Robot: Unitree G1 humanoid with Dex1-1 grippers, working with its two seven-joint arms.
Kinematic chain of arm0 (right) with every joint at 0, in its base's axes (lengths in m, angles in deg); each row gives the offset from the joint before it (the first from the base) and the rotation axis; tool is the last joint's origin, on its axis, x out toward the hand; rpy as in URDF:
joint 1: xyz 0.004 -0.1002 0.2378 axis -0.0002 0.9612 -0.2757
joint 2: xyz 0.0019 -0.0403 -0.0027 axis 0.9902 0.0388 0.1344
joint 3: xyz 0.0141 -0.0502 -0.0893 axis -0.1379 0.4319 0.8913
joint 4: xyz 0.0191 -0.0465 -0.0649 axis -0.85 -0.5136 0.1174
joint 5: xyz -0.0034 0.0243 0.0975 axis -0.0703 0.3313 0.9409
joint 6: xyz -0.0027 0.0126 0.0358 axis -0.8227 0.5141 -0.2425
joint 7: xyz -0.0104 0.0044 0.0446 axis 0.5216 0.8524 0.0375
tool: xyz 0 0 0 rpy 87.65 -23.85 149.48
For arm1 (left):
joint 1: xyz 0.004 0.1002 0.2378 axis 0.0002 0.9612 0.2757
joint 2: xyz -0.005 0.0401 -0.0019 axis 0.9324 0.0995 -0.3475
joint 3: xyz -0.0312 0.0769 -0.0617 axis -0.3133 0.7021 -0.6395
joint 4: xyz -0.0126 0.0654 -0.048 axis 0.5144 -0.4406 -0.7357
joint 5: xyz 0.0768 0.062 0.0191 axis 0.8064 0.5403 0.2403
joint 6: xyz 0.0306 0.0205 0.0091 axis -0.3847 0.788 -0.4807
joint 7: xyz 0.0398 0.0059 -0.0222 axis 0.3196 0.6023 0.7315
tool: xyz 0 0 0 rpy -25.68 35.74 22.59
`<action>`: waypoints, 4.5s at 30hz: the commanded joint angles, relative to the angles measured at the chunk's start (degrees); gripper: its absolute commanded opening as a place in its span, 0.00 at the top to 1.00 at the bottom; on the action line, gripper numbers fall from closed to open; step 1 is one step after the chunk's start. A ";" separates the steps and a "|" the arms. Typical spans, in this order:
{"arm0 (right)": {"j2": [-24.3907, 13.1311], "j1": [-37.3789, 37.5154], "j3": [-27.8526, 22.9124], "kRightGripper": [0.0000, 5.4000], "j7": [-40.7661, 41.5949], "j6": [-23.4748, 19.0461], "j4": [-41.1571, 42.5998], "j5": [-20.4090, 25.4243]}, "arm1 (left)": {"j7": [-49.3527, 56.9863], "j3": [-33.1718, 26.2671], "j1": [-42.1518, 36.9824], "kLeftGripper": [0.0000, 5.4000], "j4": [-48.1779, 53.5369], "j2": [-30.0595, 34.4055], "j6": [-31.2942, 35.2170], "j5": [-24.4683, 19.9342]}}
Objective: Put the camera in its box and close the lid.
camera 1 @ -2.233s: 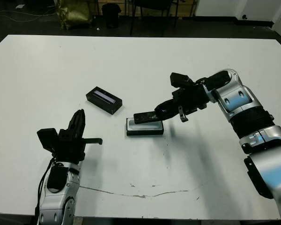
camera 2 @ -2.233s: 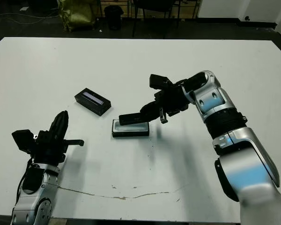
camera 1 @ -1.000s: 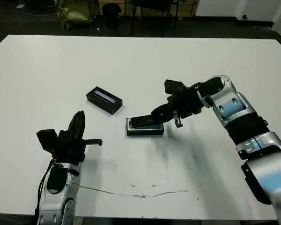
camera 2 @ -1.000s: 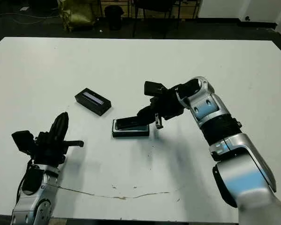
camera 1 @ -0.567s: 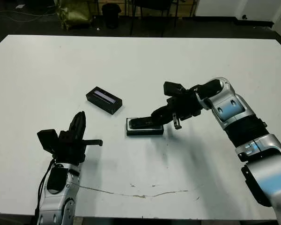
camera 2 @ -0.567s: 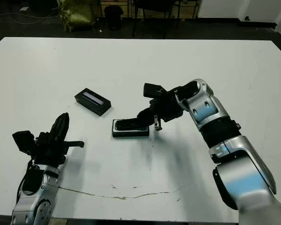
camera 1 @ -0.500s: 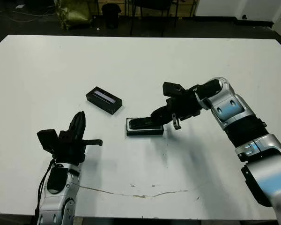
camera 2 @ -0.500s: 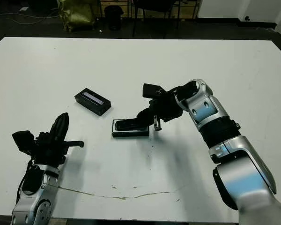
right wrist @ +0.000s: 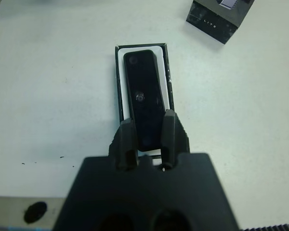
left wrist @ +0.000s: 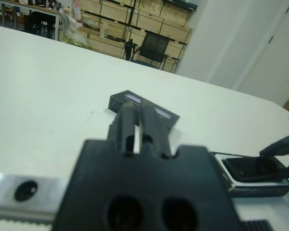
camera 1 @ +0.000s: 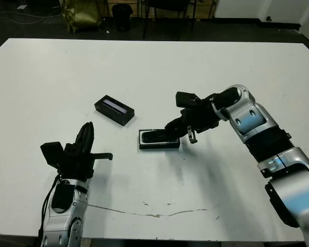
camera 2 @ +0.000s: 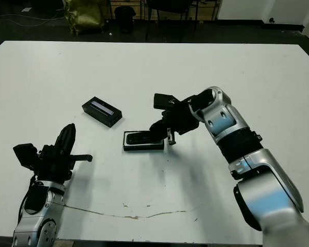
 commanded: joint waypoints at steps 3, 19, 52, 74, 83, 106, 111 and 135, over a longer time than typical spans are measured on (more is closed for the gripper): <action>1.41 1.47 1.08 1.00 0.29 -0.85 -0.64 0.35 | 0.92 -0.06 1.10 1.00 0.19 0.00 1.42 0.30; 3.15 2.28 0.89 1.00 -1.37 -0.40 0.49 1.10 | 1.02 0.13 1.18 1.00 0.21 -0.27 1.53 0.16; 3.20 -1.85 3.27 0.17 12.38 13.28 -6.44 1.47 | 0.39 -0.19 1.19 1.00 -0.55 -0.44 1.17 -0.74; -3.46 5.13 -27.05 0.00 -11.73 -13.81 25.15 21.85 | 1.15 0.07 1.35 1.00 0.46 -0.21 1.60 0.96; -1.64 25.15 -32.25 0.32 -40.06 -4.57 39.90 14.88 | -0.79 -1.24 -0.36 1.00 0.79 2.10 1.10 0.45; 1.59 54.47 -21.38 0.99 -56.37 22.90 46.14 0.86 | -28.23 8.83 -52.45 1.00 -30.01 30.64 15.91 13.40; 1.78 54.65 -20.23 0.99 -57.14 22.51 46.34 -0.82 | -35.24 15.87 -67.46 1.00 -52.61 28.80 7.93 20.18; 3.89 60.15 -20.58 0.99 -59.69 27.84 44.29 2.52 | -25.72 30.24 -83.30 1.00 -89.20 17.54 -0.87 45.51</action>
